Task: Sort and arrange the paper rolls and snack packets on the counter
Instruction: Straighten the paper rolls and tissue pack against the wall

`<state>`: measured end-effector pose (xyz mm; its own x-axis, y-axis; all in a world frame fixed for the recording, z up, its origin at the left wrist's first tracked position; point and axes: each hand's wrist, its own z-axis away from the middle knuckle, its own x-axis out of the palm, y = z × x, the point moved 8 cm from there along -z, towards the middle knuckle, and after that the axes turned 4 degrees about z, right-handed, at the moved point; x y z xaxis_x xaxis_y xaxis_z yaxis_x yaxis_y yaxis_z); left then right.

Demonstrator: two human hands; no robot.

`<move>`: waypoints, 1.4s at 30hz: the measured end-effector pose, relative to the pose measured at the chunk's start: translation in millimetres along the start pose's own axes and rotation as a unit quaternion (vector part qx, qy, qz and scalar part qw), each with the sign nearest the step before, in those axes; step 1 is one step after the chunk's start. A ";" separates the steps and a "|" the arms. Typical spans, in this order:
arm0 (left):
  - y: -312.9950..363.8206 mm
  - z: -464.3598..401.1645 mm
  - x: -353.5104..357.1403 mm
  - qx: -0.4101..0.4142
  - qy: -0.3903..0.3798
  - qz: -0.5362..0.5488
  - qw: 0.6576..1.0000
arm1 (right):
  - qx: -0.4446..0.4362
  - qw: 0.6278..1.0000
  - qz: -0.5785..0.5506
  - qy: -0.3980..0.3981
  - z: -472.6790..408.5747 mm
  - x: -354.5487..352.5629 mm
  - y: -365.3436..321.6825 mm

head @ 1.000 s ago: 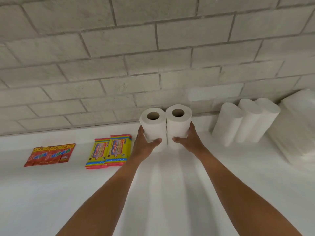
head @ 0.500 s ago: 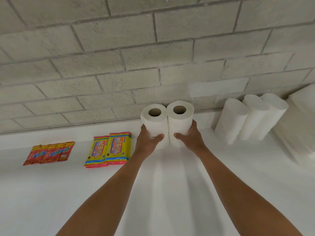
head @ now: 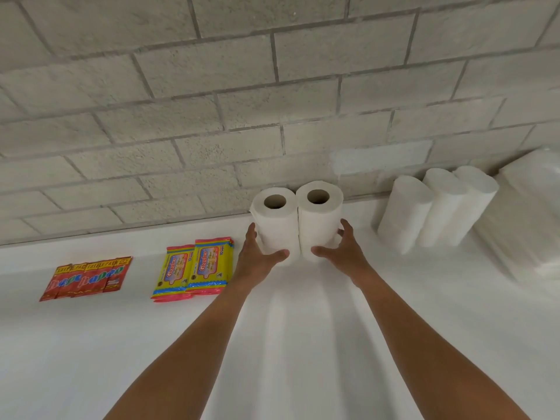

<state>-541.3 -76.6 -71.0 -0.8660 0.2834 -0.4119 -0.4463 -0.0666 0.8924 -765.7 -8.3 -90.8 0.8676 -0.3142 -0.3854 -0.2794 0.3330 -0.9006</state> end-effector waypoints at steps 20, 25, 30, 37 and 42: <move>-23.2 105.0 13.3 0.043 -0.112 -0.022 0.993 | 0.085 0.996 -0.009 -0.028 136.4 -6.7 29.9; -4.3 124.7 36.2 0.063 -0.135 -0.012 0.989 | 0.066 0.998 -0.015 0.006 156.1 -39.3 24.0; 27.8 125.8 67.2 0.084 -0.148 -0.018 0.985 | 0.040 0.995 -0.032 0.082 160.3 -90.9 25.1; 78.8 121.7 146.1 0.076 -0.143 0.005 0.987 | 0.011 0.970 -0.060 0.234 135.5 -208.3 47.6; 103.3 112.7 200.3 0.050 -0.114 -0.002 0.992 | 0.011 0.970 -0.063 0.236 97.6 -263.1 67.8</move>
<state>-735.5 81.1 -40.6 -0.7850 0.4939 -0.3739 -0.4162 0.0264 0.9089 -972.8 183.7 -30.9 0.6074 -0.7239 -0.3271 -0.1710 0.2830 -0.9438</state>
